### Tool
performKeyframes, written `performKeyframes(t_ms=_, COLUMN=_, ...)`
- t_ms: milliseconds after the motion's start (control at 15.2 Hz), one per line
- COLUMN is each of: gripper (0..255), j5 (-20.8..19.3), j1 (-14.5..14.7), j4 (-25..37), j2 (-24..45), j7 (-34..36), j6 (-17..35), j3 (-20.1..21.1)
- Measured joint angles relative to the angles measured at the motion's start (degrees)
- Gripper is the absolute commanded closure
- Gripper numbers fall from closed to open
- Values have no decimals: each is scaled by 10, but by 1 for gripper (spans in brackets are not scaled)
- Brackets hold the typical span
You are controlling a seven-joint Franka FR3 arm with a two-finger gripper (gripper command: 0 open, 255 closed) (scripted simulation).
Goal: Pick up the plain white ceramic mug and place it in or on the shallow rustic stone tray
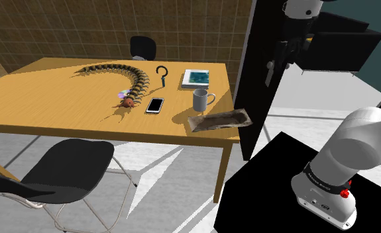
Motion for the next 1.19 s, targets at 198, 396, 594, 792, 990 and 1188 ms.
performKeyframes(t_ms=198, gripper=0, j5=4, j1=3, j4=-2, j2=20, j7=3, j6=23, j3=2)
performKeyframes(t_ms=396, gripper=0, j5=13, j1=11, j4=-4, j2=63, j7=12, j6=71, j3=9)
performKeyframes(t_ms=594, gripper=0, j5=20, j1=17, j4=-1, j2=111, j7=19, j6=120, j3=16)
performKeyframes(t_ms=792, gripper=0, j5=27, j1=24, j4=14, j2=168, j7=25, j6=166, j3=22)
performKeyframes(t_ms=990, gripper=0, j5=32, j1=30, j4=30, j2=223, j7=30, j6=210, j3=28)
performKeyframes(t_ms=1188, gripper=0, j5=37, j1=36, j4=64, j2=286, j7=35, j6=244, j3=35)
